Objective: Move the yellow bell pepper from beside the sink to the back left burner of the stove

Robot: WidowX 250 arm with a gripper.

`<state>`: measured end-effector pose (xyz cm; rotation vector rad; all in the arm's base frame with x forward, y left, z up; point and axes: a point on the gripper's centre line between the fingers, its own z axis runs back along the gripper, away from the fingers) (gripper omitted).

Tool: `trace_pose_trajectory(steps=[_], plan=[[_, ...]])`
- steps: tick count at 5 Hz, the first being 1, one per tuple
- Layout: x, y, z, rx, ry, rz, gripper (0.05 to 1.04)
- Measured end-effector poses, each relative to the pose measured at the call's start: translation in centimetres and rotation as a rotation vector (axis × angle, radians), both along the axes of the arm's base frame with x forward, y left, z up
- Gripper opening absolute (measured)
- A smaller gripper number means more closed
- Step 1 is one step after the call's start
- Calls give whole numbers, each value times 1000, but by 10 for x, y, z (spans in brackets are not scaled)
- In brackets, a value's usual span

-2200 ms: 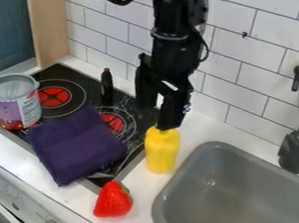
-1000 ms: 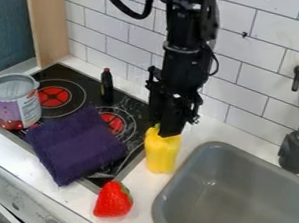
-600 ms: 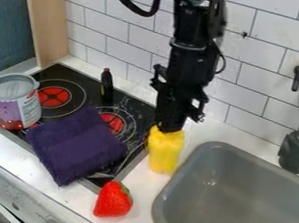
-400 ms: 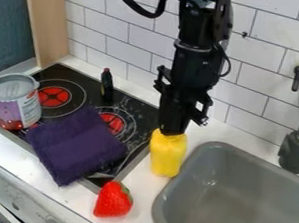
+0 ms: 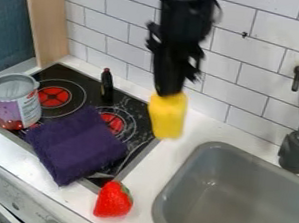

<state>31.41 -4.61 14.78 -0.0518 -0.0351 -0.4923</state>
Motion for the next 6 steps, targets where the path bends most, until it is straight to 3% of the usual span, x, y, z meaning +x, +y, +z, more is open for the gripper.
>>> trace_pose_trajectory(steps=[2,3,5,6], plan=[[-13,59,33,40,-90,134,99],[-18,93,38,47,-104,210,99],[-26,154,39,77,-152,368,99],[-24,167,27,74,-131,392,99]])
